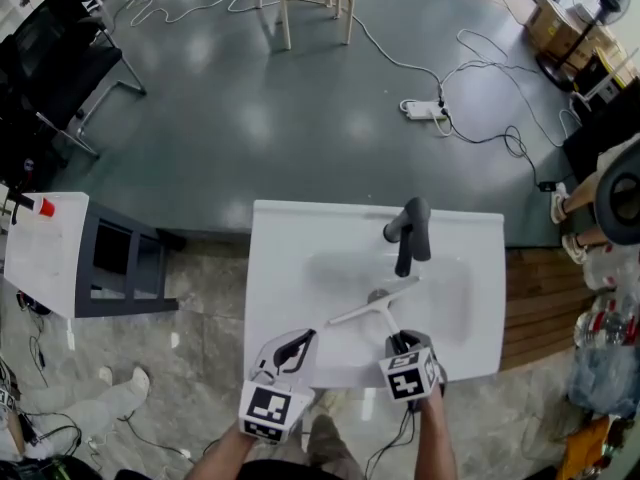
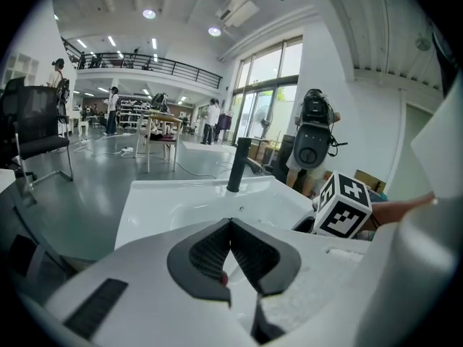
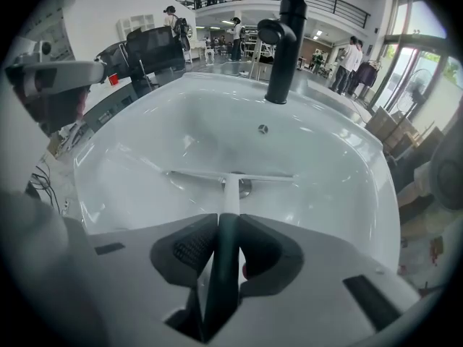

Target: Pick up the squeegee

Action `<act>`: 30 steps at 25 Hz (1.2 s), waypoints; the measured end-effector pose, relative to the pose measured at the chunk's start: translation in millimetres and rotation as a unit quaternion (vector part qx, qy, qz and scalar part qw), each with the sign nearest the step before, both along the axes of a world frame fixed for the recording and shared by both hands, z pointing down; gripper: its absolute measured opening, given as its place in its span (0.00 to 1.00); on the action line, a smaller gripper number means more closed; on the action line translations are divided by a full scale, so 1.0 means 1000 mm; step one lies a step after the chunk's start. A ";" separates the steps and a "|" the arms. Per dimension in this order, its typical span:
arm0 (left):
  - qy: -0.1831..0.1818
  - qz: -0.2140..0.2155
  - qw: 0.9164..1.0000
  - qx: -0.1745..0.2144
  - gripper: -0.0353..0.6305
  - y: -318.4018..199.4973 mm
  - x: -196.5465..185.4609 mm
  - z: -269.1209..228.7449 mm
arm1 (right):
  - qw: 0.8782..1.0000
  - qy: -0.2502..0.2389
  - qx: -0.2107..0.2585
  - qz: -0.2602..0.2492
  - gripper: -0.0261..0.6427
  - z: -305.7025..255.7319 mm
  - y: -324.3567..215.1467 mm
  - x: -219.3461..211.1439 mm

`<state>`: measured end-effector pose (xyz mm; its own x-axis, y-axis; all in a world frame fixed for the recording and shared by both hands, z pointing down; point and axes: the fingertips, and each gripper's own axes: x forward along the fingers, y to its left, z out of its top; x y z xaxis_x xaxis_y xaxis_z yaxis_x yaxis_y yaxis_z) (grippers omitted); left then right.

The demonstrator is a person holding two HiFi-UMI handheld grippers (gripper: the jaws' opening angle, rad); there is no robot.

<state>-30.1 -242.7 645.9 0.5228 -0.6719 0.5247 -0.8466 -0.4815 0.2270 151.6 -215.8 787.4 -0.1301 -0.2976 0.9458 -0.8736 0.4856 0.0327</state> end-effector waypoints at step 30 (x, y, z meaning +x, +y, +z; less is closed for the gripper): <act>0.003 -0.010 0.997 0.079 0.05 0.038 -0.008 -0.099 | 0.987 -0.024 0.147 0.054 0.18 -0.146 0.002 0.018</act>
